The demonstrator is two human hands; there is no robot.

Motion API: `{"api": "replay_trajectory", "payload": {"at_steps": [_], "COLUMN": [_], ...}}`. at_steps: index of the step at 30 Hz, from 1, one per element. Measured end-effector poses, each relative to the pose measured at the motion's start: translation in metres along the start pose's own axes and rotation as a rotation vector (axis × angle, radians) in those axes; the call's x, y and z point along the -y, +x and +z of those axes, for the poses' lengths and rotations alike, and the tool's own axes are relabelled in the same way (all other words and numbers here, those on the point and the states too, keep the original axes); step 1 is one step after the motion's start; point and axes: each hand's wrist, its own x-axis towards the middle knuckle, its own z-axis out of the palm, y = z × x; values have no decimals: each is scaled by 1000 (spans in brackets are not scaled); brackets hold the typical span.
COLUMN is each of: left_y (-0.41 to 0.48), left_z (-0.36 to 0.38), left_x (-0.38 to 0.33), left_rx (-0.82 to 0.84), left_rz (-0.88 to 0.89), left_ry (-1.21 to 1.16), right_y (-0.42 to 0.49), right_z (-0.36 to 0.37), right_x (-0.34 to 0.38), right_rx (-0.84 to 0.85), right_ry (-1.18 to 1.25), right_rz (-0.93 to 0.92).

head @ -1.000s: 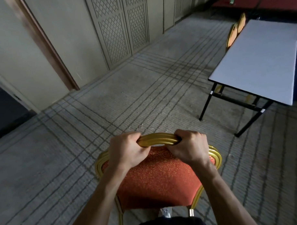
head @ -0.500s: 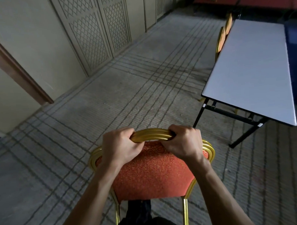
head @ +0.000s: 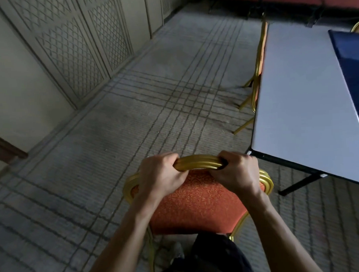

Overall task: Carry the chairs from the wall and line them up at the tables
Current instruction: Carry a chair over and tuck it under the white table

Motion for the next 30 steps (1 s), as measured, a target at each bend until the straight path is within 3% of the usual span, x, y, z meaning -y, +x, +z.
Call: {"api": "replay_trajectory", "payload": {"at_steps": [11,23,30], "left_y": [235,421,537], "left_z": [116,201,264], "left_x": [55,71,93], "left_rx": [39,96,168], "left_rz": [109,211,290], "left_ry": [16,-54,-158], "right_y": [210,362,451], "right_z": [92,125,156], "right_x": [-101,-183,-222], "right_rx": [-56,-114,-147], "right_ry": [8,-32,-121], "right_rz": [121,178,327]}}
